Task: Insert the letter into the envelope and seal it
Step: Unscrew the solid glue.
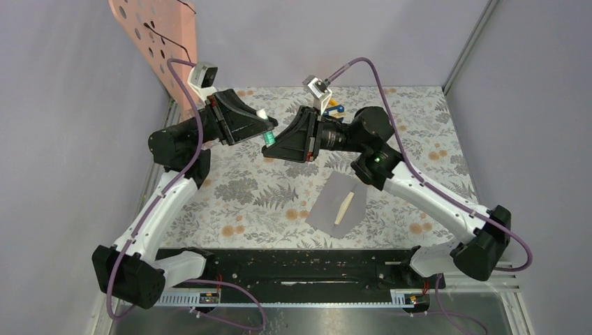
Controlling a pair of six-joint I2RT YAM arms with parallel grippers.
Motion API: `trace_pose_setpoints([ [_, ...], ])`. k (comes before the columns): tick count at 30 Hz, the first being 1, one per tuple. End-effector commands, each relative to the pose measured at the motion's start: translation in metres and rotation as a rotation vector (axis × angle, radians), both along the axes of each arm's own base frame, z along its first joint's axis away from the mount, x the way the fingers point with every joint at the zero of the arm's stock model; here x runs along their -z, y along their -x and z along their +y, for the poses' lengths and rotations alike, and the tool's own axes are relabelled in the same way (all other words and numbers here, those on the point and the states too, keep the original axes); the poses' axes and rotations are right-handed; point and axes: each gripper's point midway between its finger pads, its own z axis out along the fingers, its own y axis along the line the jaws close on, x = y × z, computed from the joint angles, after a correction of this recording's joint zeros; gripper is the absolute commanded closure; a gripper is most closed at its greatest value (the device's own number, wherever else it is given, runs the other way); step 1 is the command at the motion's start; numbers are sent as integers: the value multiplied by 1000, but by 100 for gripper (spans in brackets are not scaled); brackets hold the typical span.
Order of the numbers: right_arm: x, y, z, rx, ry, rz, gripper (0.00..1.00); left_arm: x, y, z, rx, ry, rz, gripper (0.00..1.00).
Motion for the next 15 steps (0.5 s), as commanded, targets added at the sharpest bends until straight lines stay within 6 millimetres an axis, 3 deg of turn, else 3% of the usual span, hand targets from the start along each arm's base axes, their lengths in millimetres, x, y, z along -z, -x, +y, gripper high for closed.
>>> trace_pose_setpoints([
  [1, -10, -14, -4, -104, -127, 73, 100, -20, 69, 17, 199, 47, -171, 100],
  [6, -27, -13, -4, -260, -268, 162, 100, -24, 78, 19, 212, 51, -213, 100],
  [15, -21, -31, 8, -348, -323, 265, 100, -31, 99, 25, 220, 32, -296, 100],
])
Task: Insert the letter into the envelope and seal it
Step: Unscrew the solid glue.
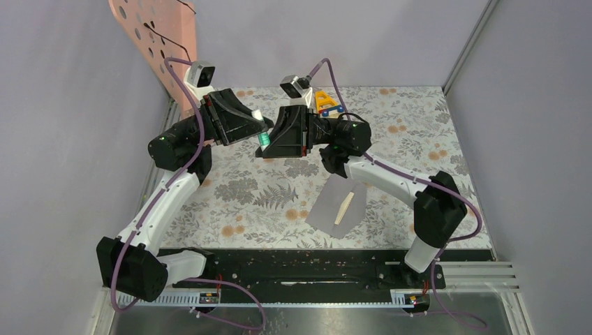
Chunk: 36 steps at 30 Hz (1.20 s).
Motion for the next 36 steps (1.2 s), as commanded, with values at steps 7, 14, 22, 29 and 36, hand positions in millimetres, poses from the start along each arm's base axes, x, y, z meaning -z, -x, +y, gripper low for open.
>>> trace_pose_setpoints([
  [7, -1, -49, 0, 79, -33, 149, 100, -19, 92, 17, 122, -29, -301, 100],
  [14, -2, -49, -3, 84, -30, 157, 55, -19, 88, 16, 116, -24, -285, 100],
  [22, 29, -75, -10, 335, 57, 262, 32, -10, 40, 0, -53, -83, -169, 100],
  [29, 42, -76, -34, 610, 88, 239, 30, 19, -21, -5, -333, -217, 38, 100],
  [36, 28, -53, -29, 566, 31, 166, 26, 25, -35, -6, -360, -202, 99, 100],
])
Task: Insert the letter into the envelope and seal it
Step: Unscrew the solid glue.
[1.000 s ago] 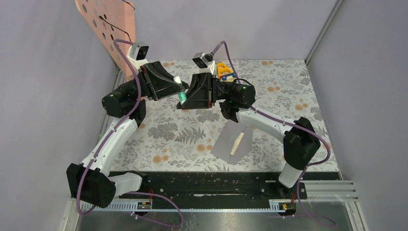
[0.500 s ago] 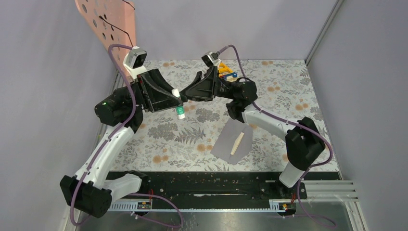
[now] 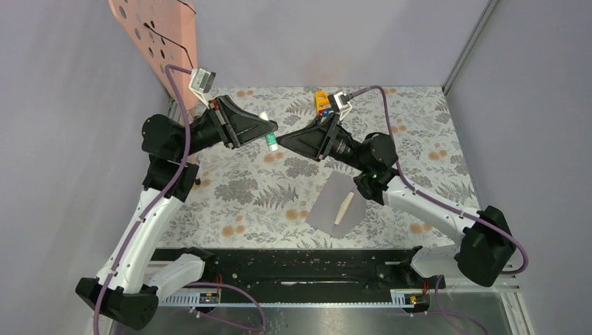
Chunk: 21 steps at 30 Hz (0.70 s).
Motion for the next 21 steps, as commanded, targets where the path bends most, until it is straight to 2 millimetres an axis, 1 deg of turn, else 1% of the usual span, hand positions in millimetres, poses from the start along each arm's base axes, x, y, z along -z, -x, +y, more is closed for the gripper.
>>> trace_pose_setpoints([
  [1, -11, 2, 7, 30, -20, -83, 26, 2, -14, 1, -67, 7, 13, 100],
  [7, -18, 3, 16, 7, -34, -105, 26, 2, -14, 2, -70, 14, 17, 100],
  [11, -29, 9, 18, -21, -50, -132, 31, 5, -15, 1, -74, 8, 25, 100],
  [16, -34, 16, 23, -59, -51, -145, 33, 7, -16, 2, -78, 10, 26, 100],
  [18, -34, 16, 23, -58, -54, -143, 38, 6, -16, 2, -77, 10, 25, 100],
  [19, -34, 15, 23, -56, -56, -141, 42, 6, -15, 2, -77, 10, 24, 100],
  [21, -34, 15, 23, -54, -61, -138, 56, 7, -16, 2, -80, 8, 26, 100],
])
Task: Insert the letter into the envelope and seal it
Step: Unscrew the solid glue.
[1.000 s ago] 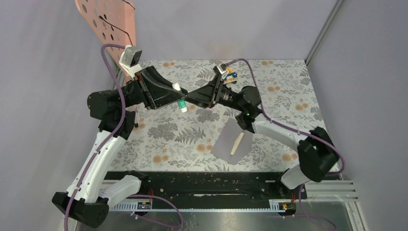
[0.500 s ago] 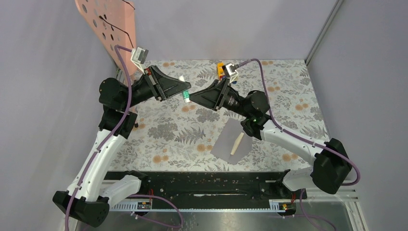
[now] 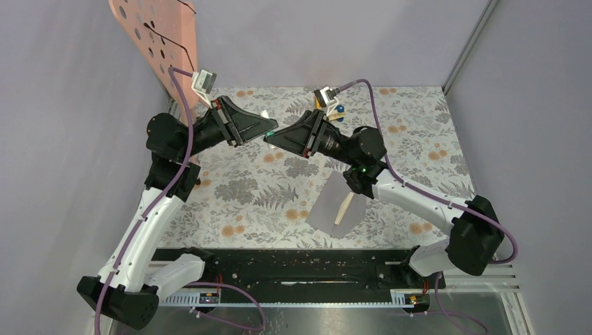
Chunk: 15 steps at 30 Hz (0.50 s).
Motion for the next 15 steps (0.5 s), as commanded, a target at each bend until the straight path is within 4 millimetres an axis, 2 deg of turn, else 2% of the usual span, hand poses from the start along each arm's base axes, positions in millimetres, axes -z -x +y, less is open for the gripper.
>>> trace_pose_setpoints([
  [1, -25, 11, -4, -12, -62, -70, 64, -9, 5, 3, -17, 14, -52, 100],
  [6, -22, 12, -5, -15, -59, -59, 98, -7, 5, 3, -24, 3, -53, 100],
  [15, -9, 8, -7, 22, -2, -45, 100, -7, 7, 4, -28, -2, -61, 100],
])
